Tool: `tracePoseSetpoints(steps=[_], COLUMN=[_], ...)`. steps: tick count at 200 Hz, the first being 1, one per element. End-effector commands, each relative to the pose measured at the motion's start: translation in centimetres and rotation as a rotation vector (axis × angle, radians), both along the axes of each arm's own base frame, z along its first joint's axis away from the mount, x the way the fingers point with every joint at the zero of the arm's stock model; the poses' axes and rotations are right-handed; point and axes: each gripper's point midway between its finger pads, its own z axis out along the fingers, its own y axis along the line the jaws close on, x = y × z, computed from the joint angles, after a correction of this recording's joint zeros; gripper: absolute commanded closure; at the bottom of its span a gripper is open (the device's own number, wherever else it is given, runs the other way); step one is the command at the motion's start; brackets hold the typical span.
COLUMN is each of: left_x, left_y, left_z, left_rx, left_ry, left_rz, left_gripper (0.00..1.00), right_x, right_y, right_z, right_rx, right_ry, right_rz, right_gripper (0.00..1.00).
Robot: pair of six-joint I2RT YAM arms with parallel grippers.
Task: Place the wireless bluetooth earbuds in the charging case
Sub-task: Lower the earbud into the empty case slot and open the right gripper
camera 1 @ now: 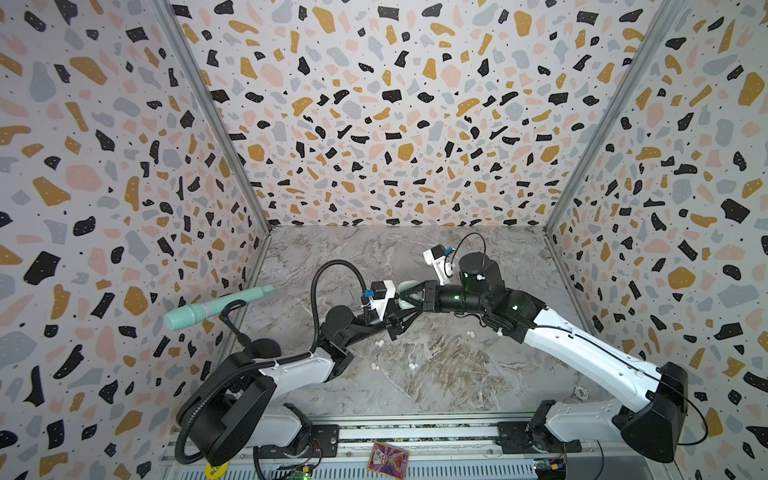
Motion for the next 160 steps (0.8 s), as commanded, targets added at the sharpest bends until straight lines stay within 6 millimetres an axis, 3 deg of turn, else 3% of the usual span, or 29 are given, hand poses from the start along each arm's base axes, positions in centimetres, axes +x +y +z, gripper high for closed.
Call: tracePoseSetpoints(steps=[1,38,91,160], left_x=[-0.9,-1.0,-1.1,-1.0], left_y=[0.2,0.3,0.6,0.8], left_z=[3.3,3.3,3.3,3.3], left_rx=[-0.072,-0.074,-0.074,-0.072], left_ry=[-0.101,-0.101,-0.099,-0.106], left_rz=[-0.017,-0.016,-0.007,0.013], left_gripper=[0.79,0.79,0.79,0.79], right_x=[-0.1,-0.1,-0.4,-1.4], right_y=[-0.4,-0.4,-1.2,-2.6], right_z=[0.1,0.0,0.0,1.9], right_rx=[0.000,-0.006,-0.044,-0.100], right_ry=[-0.003,0.004,0.003,-0.025], right_rz=[-0.020,-0.019,-0.034,-0.033], right_gripper=[0.84,0.83,0.71,0.64])
